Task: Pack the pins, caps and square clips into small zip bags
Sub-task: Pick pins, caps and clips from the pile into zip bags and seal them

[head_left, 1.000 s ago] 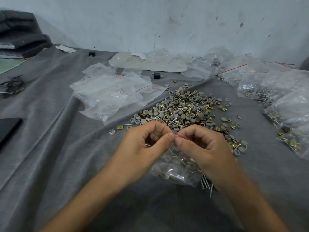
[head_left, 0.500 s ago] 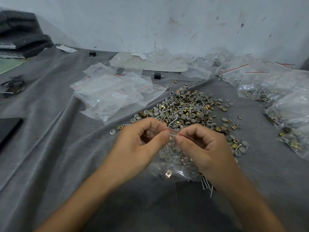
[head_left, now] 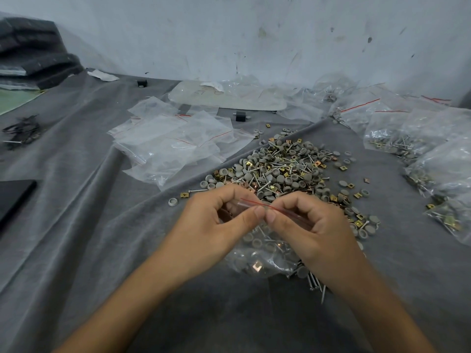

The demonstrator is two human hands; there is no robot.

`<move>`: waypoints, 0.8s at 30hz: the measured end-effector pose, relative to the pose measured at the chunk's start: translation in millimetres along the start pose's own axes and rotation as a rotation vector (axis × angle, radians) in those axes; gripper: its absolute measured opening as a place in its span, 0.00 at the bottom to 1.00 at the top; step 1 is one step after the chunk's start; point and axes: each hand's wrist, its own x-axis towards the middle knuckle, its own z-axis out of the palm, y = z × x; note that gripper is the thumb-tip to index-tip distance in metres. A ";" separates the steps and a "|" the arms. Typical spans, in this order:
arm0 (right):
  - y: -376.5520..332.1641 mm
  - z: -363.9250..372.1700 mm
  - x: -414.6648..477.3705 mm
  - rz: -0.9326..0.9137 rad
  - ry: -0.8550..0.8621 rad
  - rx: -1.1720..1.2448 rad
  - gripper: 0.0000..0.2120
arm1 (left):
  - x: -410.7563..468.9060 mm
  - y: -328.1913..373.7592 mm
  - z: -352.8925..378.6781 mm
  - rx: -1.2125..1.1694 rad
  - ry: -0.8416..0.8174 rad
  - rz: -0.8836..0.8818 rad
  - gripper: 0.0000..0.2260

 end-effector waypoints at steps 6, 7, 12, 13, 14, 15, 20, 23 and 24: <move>1.1 -0.4 0.6 -0.003 0.027 0.012 0.06 | 2.0 -3.7 -4.5 -0.040 0.054 -0.027 0.03; 0.8 0.1 0.5 -0.013 0.027 0.009 0.06 | 1.8 -3.2 -5.0 -0.045 0.034 -0.031 0.04; 1.9 0.5 0.1 -0.010 0.037 0.020 0.04 | 2.7 -1.2 -6.0 -0.057 0.018 -0.033 0.06; 2.2 0.0 0.4 -0.005 0.051 0.027 0.04 | 3.4 -1.3 -6.2 -0.060 0.045 -0.034 0.05; 2.5 -0.6 0.7 -0.004 0.064 0.033 0.04 | 3.7 -1.3 -6.6 -0.062 0.068 -0.038 0.05; 2.6 -1.1 1.1 -0.008 0.074 0.035 0.04 | 3.8 -1.1 -7.2 -0.063 0.081 -0.041 0.04; 2.8 -0.3 0.6 -0.035 0.066 0.022 0.02 | 3.7 -0.2 -7.8 -0.072 0.016 -0.051 0.05; 3.3 -0.2 0.7 -0.015 0.099 0.055 0.04 | 4.0 -0.9 -7.4 -0.073 0.044 -0.044 0.04; 3.6 -0.8 1.0 -0.009 0.117 0.058 0.04 | 3.6 -1.2 -7.9 -0.070 0.056 -0.040 0.03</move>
